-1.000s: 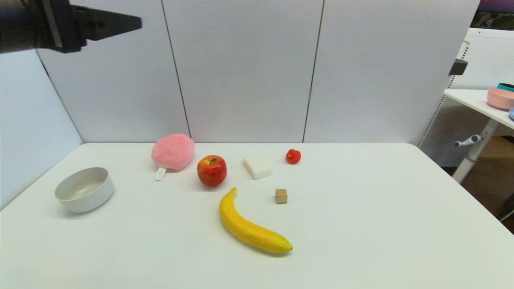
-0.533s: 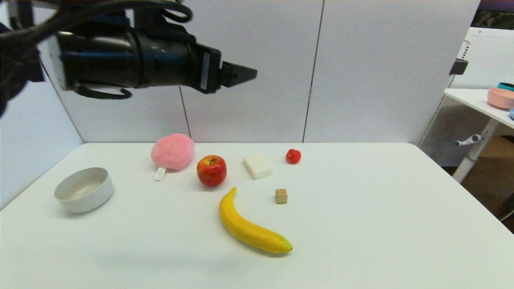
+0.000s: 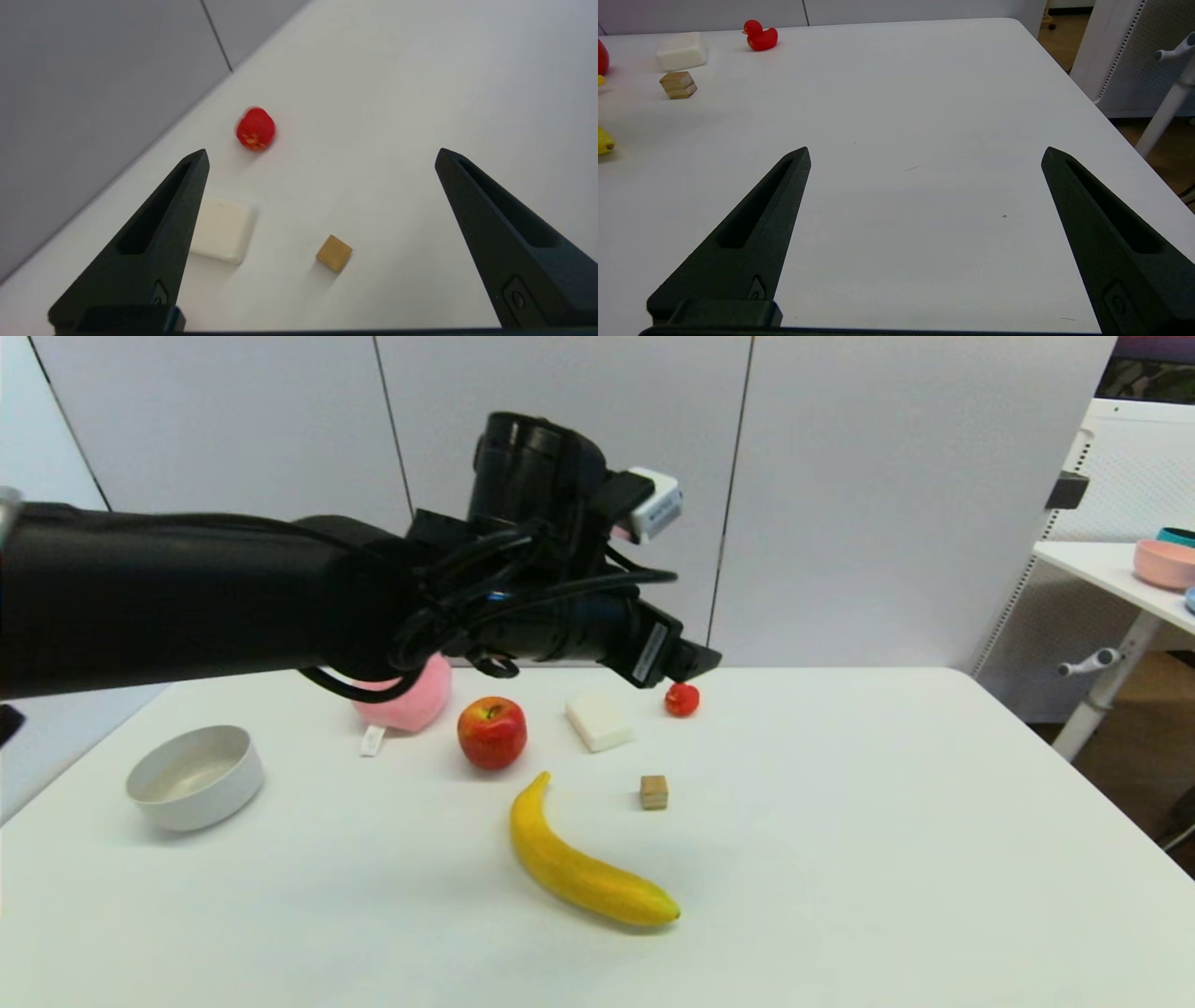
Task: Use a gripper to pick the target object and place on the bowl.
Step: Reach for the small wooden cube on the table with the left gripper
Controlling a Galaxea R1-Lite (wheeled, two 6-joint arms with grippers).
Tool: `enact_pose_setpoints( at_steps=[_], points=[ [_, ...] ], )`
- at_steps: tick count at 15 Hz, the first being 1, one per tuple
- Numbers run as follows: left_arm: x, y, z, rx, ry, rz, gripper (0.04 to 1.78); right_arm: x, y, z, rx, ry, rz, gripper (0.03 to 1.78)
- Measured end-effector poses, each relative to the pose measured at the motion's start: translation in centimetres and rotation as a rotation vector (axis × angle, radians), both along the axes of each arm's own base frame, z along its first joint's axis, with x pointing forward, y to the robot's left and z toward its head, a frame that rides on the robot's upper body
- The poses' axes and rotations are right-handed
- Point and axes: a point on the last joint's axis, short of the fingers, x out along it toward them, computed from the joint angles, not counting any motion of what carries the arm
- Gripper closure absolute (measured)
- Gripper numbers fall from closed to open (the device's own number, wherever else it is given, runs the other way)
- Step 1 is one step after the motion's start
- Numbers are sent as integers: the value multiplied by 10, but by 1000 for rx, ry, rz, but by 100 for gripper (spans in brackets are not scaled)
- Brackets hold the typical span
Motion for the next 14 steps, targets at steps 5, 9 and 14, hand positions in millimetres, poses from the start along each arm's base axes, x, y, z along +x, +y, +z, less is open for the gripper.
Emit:
enact_pose_setpoints(
  at_steps=[5, 9, 14],
  points=[
    [7, -23, -37, 187, 170, 8, 11, 0, 0, 0, 0, 0, 0, 10],
    [8, -34, -46, 244, 246, 165, 11, 0, 0, 0, 0, 0, 0, 10],
    [-9, -63, -63, 97, 347, 518, 11, 0, 0, 0, 0, 0, 0, 10]
  ],
)
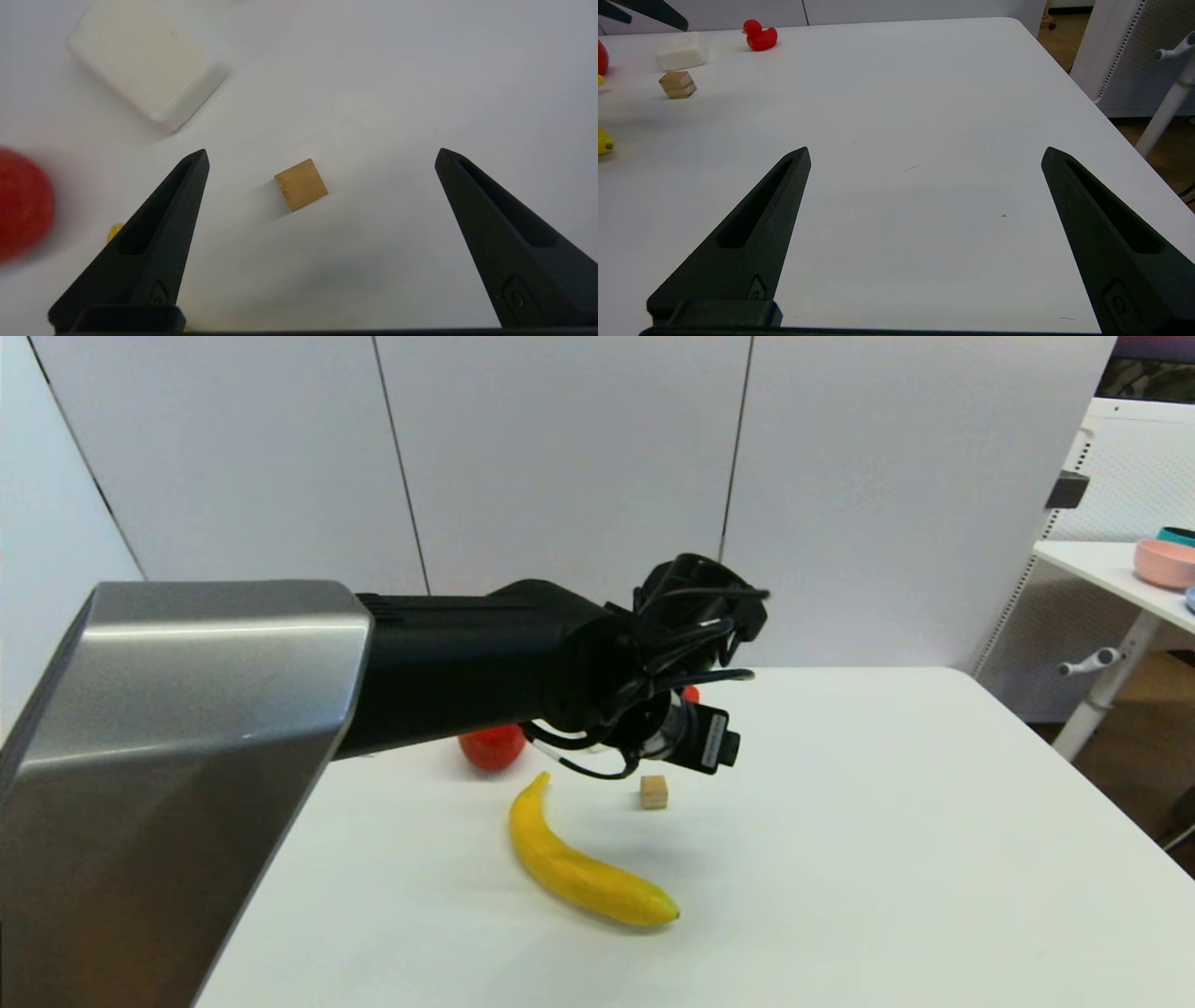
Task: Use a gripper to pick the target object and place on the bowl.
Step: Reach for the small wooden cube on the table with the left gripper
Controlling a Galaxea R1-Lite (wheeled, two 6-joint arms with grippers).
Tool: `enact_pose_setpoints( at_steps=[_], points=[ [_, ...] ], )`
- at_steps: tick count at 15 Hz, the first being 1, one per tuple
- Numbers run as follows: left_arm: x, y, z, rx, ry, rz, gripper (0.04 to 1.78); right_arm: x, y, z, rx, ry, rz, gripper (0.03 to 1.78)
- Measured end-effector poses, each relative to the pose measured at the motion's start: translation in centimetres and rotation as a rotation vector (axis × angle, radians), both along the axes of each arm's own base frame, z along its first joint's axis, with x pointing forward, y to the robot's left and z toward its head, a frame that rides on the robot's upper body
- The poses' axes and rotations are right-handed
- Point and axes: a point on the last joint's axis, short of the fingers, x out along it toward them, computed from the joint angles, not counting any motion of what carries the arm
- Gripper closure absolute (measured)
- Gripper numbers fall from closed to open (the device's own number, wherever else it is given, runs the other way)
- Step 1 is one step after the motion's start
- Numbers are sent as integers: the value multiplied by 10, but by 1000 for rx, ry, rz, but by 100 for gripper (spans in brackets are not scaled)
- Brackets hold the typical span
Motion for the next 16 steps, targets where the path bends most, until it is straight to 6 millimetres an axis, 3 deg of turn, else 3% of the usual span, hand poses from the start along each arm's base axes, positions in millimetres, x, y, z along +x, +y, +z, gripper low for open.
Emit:
enact_pose_setpoints(
  at_steps=[9, 16],
  points=[
    [2, -16, -37, -53, 35, 247, 11, 0, 0, 0, 0, 0, 0, 10],
    [-2, -15, -45, -32, 74, 302, 11, 0, 0, 0, 0, 0, 0, 10]
  ],
)
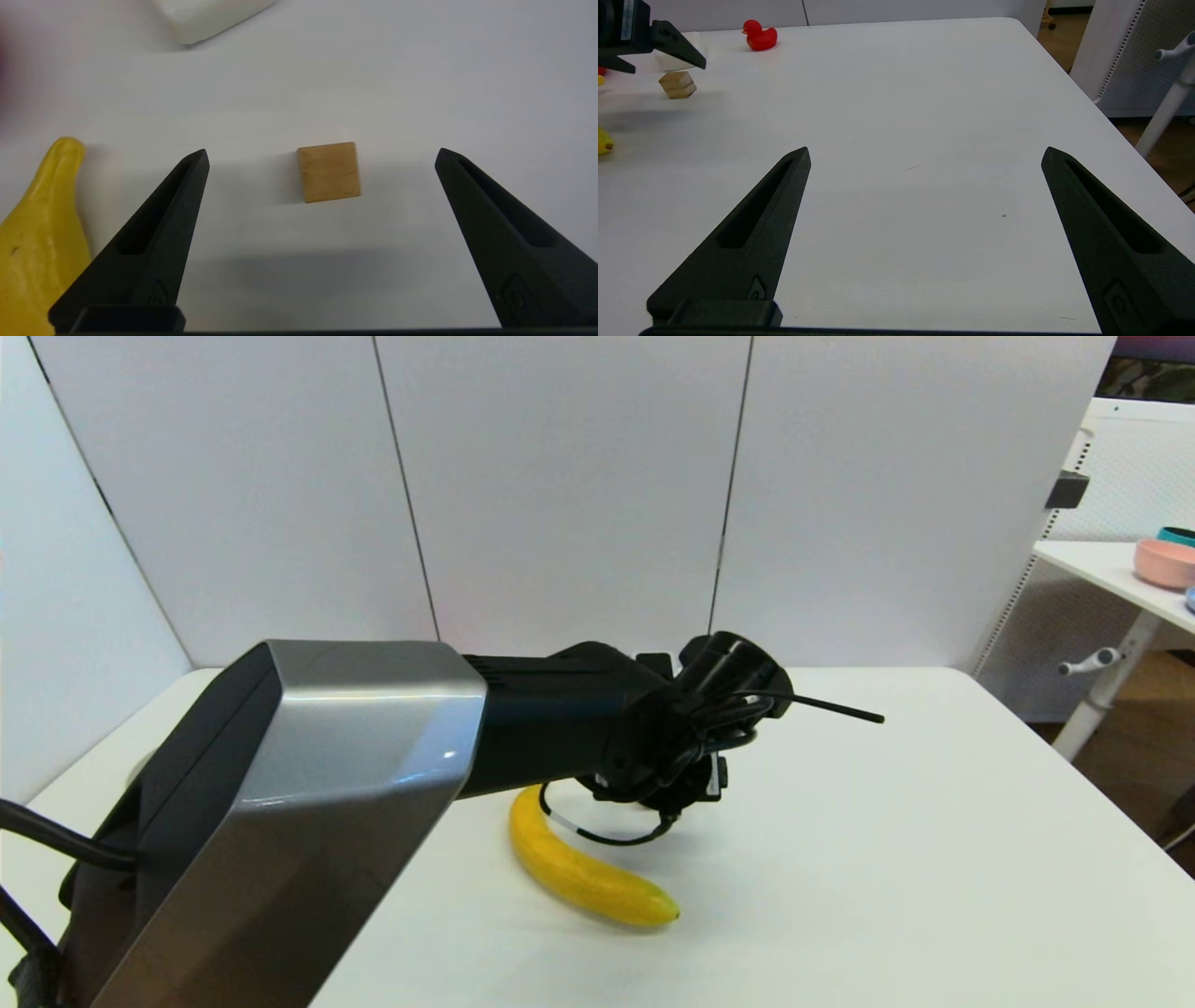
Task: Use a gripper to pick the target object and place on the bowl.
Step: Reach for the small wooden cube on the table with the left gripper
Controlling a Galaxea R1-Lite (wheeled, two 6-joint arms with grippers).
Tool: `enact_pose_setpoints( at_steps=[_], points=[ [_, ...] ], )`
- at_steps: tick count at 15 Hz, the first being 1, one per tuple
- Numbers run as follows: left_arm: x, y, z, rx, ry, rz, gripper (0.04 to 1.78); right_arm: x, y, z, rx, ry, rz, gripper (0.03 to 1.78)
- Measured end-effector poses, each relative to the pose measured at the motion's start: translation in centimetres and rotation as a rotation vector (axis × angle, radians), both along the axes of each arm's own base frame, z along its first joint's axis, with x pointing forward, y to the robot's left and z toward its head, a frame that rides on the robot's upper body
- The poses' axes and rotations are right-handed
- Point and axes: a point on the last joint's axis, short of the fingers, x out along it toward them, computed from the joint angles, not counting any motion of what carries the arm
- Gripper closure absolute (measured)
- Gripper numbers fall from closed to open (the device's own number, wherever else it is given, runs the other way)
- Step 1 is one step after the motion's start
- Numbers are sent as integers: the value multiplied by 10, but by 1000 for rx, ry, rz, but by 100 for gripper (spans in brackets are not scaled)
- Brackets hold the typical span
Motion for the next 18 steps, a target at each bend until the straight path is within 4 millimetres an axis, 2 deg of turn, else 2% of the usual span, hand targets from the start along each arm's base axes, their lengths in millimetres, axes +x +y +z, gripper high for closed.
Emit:
enact_pose_setpoints(
  at_steps=[8, 18],
  points=[
    [-14, -6, -11, 53, 35, 24, 11, 0, 0, 0, 0, 0, 0, 10],
    [-8, -14, -21, 64, 2, -13, 11, 0, 0, 0, 0, 0, 0, 10]
  ],
)
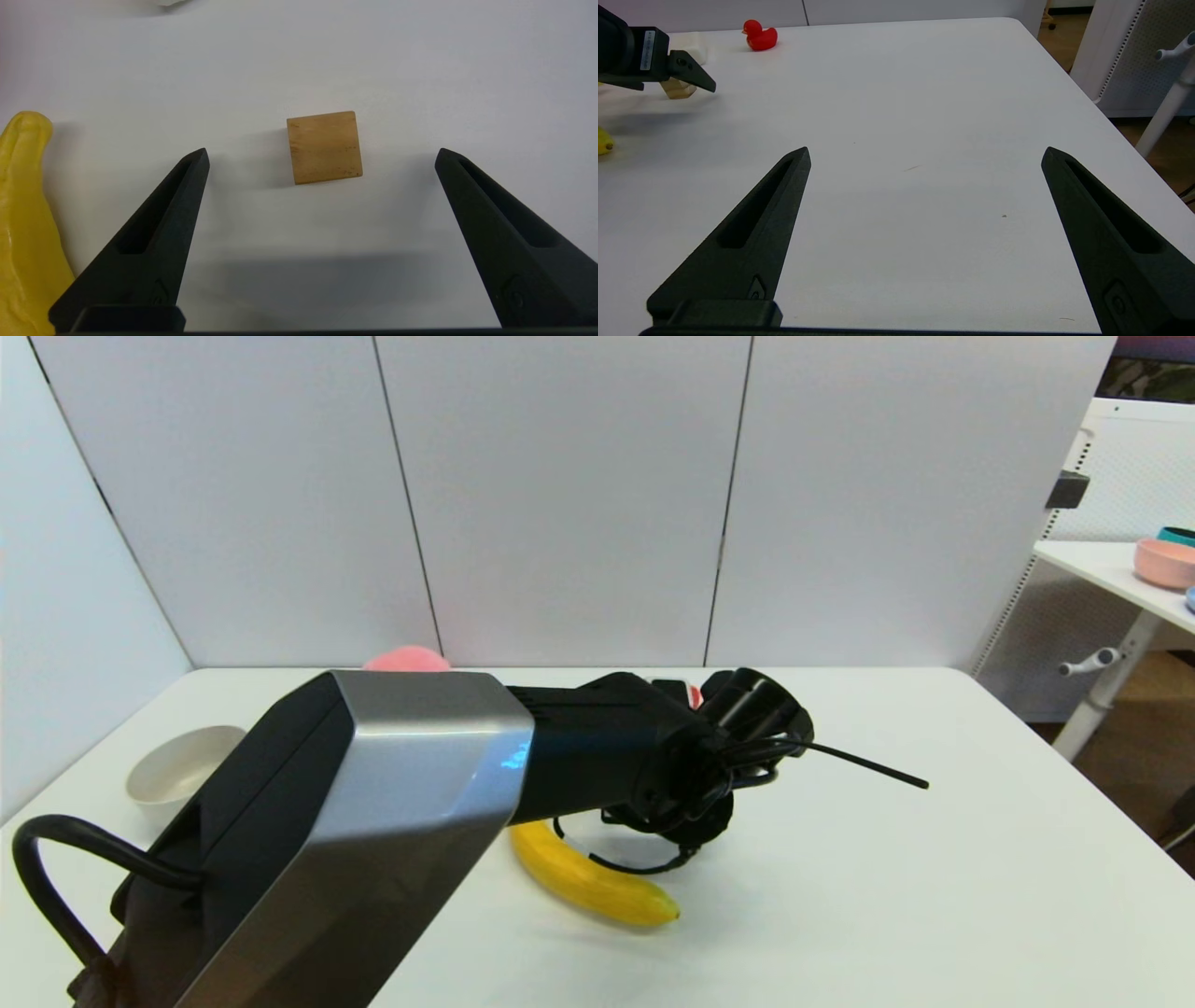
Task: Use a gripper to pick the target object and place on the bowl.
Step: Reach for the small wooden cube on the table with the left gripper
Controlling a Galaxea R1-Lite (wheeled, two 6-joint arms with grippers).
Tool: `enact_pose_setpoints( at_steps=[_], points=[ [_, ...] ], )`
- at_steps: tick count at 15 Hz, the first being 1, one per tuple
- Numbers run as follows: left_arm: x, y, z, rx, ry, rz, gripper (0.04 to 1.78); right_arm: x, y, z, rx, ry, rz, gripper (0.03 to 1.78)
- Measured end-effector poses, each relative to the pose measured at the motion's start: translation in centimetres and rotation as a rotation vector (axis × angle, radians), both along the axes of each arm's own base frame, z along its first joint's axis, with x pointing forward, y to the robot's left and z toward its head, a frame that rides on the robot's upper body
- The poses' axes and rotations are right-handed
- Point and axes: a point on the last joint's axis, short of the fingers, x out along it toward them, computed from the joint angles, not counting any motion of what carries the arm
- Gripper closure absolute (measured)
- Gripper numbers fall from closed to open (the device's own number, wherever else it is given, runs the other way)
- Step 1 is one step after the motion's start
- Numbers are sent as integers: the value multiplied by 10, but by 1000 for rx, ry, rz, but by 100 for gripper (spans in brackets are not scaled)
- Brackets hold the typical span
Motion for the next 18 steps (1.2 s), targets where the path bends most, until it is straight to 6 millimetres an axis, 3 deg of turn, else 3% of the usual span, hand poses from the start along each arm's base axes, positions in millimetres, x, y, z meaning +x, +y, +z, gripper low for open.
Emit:
enact_pose_setpoints(
  at_steps=[10, 13, 17, 18],
  points=[
    [1, -2, -5, -1, 0, 2, 14, 0, 0, 0, 0, 0, 0, 10],
    [1, -2, -5, -1, -1, 0, 65, 0, 0, 0, -1, 0, 0, 10],
    [1, -2, -5, 1, -2, -1, 107, 0, 0, 0, 0, 0, 0, 10],
    [1, -3, -5, -3, -4, -1, 146, 0, 0, 0, 0, 0, 0, 10]
  ],
)
